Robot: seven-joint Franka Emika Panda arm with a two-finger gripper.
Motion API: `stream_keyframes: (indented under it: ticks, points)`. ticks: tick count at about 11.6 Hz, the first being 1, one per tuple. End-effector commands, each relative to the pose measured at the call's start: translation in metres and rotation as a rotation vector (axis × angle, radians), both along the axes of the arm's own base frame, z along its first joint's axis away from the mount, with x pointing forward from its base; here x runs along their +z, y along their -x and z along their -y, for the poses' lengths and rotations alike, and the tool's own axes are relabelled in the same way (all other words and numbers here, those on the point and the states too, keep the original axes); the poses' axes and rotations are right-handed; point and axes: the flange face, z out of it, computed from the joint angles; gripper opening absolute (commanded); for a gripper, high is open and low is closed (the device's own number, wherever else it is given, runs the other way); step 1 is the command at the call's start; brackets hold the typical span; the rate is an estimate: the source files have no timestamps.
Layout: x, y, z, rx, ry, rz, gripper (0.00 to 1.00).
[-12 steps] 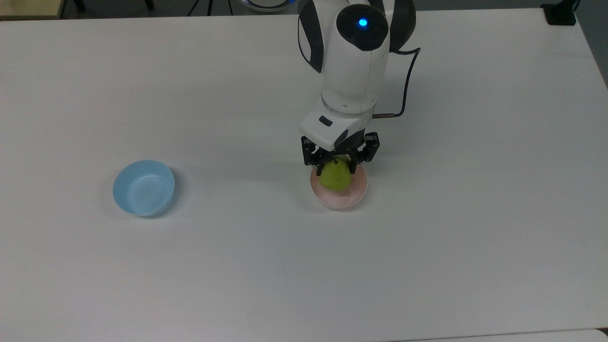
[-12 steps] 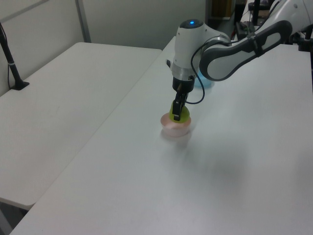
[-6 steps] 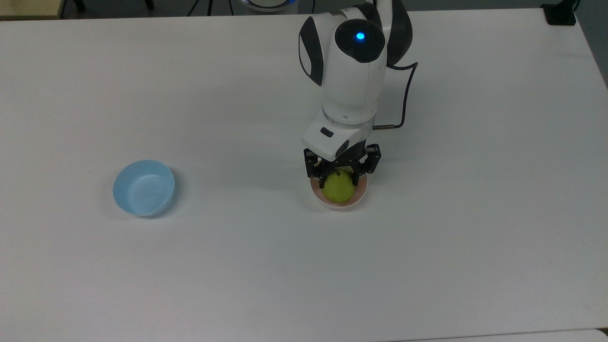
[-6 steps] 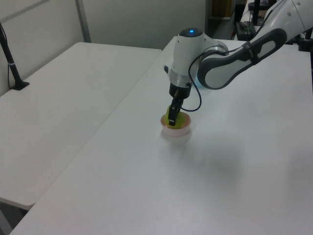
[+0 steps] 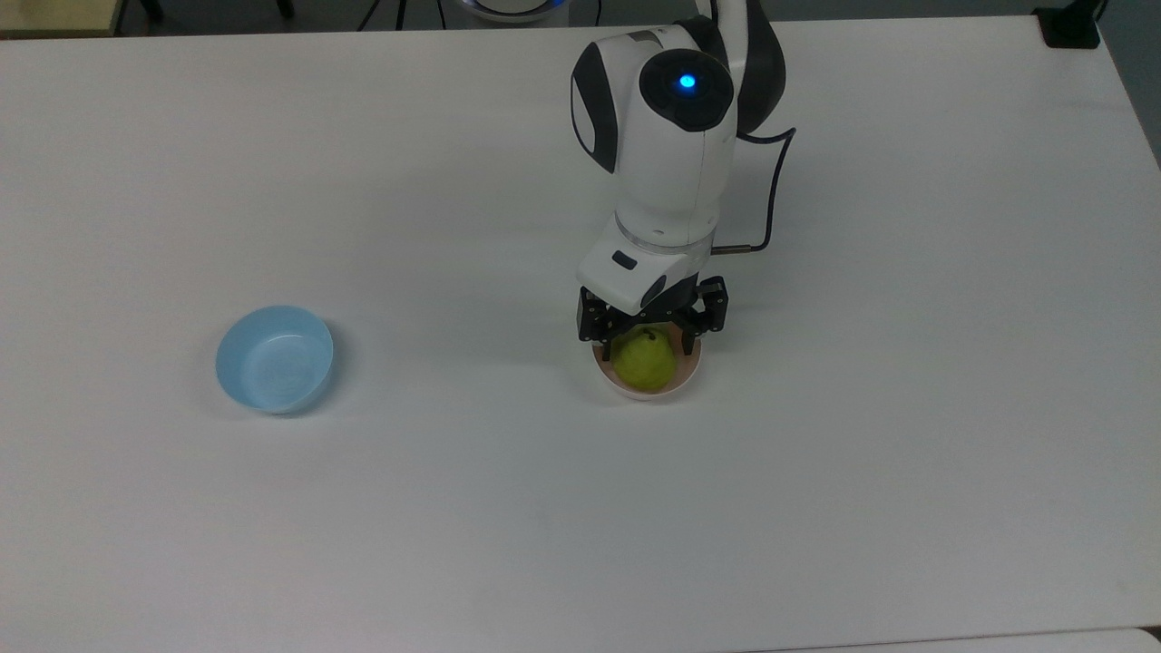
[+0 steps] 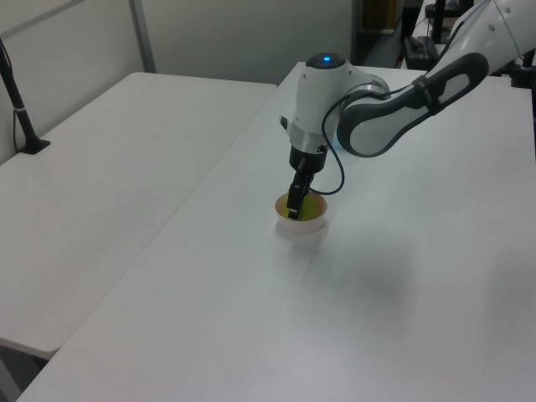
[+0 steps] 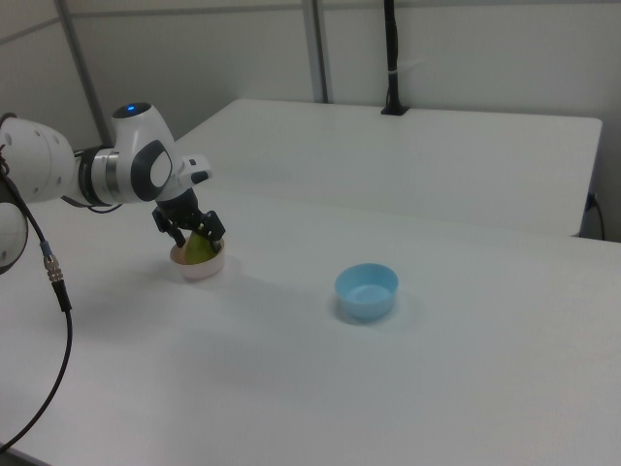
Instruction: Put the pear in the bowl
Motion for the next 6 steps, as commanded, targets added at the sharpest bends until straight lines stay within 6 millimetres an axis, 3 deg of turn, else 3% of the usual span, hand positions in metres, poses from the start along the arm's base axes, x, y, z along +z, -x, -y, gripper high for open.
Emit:
stream_keyframes:
  ticks: [1,4,6]
  points:
    - [0.024,0.003,0.001,-0.003,0.011,0.030,1.00]
    - [0.071,0.014,0.016,-0.026,0.032,0.001,1.00]
    - [0.110,0.023,0.040,-0.056,0.039,-0.017,1.00]
